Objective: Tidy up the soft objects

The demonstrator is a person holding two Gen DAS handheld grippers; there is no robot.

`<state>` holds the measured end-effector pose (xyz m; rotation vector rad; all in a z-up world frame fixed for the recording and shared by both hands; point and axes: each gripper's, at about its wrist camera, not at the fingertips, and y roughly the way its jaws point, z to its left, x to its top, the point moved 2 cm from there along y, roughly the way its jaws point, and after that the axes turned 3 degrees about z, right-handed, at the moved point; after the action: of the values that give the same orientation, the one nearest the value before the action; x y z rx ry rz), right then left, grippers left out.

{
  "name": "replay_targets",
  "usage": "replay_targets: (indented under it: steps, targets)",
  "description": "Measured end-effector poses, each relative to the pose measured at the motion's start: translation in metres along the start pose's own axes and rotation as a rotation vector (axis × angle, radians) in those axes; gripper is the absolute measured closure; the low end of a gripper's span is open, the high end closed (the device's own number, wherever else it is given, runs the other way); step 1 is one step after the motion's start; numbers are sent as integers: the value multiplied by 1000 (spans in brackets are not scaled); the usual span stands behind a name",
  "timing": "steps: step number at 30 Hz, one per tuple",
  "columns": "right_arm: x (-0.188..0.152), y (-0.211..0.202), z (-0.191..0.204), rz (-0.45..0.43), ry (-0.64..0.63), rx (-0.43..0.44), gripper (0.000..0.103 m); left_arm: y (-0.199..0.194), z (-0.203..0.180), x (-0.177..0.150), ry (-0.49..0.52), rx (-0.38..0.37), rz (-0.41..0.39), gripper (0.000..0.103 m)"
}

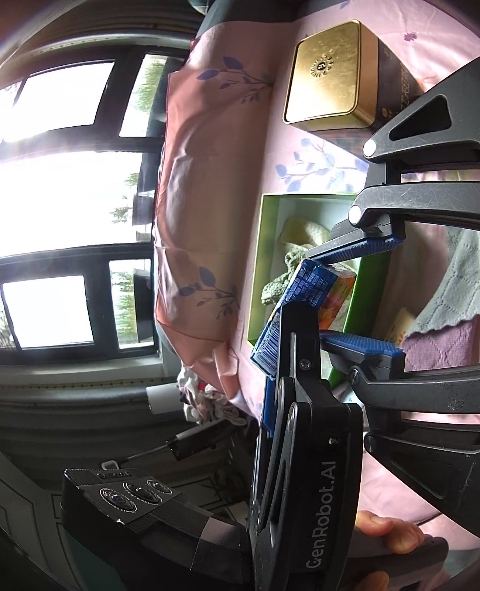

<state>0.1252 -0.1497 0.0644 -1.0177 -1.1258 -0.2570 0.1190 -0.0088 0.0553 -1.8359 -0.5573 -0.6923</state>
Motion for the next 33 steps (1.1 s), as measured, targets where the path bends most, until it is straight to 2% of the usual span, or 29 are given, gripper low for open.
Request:
replay_targets:
  steps: [13, 22, 33]
  targets:
    - [13, 48, -26, 11, 11, -26, 64, 47, 21, 34, -12, 10, 13, 49]
    - [5, 79, -41, 70, 30, -45, 64, 83, 31, 35, -28, 10, 59, 48]
    - [-4, 106, -44, 133, 42, -44, 64, 105, 42, 30, -17, 64, 93, 48]
